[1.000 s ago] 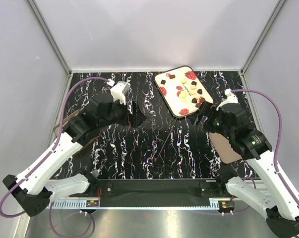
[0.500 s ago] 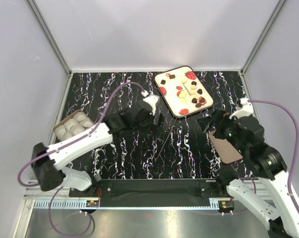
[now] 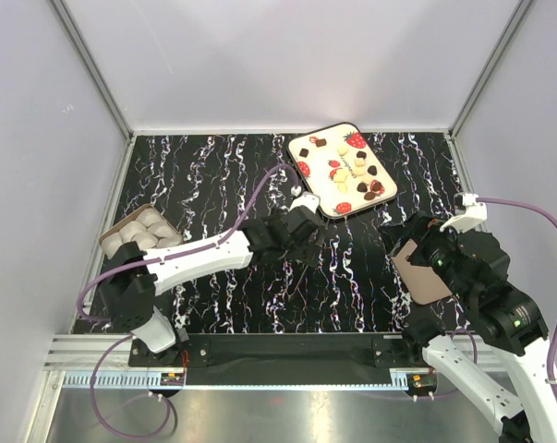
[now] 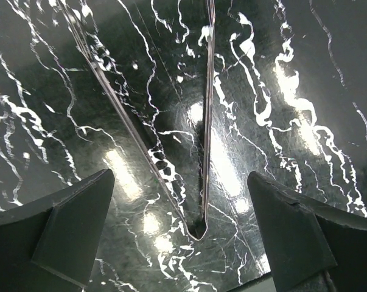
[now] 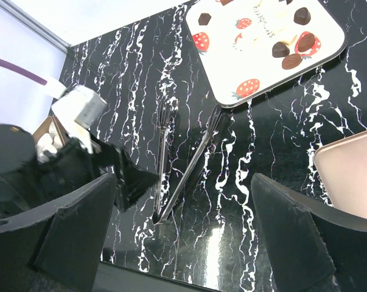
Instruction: Pack the chocolate
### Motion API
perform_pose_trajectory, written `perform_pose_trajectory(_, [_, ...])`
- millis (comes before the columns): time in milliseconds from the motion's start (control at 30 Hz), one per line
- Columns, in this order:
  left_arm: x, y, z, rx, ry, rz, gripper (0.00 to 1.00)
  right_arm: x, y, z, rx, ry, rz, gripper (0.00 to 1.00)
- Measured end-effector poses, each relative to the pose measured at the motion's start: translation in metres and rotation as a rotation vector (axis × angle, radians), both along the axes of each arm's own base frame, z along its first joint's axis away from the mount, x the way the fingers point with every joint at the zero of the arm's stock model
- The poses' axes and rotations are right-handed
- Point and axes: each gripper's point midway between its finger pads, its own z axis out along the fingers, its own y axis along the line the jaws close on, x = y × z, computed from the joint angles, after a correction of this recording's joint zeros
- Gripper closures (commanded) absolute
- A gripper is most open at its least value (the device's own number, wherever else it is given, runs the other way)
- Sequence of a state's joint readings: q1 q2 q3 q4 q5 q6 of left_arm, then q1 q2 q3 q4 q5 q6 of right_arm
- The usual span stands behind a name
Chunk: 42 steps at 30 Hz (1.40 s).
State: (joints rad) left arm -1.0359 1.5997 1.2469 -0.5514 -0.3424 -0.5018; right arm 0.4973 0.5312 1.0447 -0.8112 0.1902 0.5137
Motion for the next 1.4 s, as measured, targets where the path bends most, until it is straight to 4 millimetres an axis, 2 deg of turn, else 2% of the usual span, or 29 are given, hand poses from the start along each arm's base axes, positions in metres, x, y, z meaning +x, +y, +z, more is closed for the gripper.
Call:
perform_pose_trajectory(333, [-0.015, 0.003, -0.065, 0.072, 0.085, 0.036, 0.06, 0.002, -0.001, -0.005, -0.017, 0.007, -0.008, 0.0])
perform_pose_trajectory(567, [-0.022, 0.007, -0.088, 0.079, 0.109, 0.056, 0.09, 0.003, -0.001, -0.013, -0.025, 0.024, -0.009, 0.0])
perform_pose_trajectory(800, [-0.029, 0.007, -0.111, 0.097, 0.139, 0.074, 0.18, 0.002, -0.001, -0.02, -0.021, 0.038, -0.014, 0.0])
perform_pose_trajectory(900, [-0.03, 0.007, -0.116, 0.103, 0.141, 0.08, 0.25, 0.002, -0.003, -0.019, -0.015, 0.033, -0.024, 0.0])
perform_pose_trajectory(1000, [-0.029, 0.006, -0.116, 0.096, 0.136, 0.087, 0.28, 0.001, -0.004, -0.019, -0.012, 0.032, -0.031, 0.0])
perform_pose_trajectory(1400, [-0.019, 0.0, -0.117, 0.092, 0.1, 0.12, 0.26, 0.001, -0.004, -0.026, -0.007, 0.046, -0.031, 0.0])
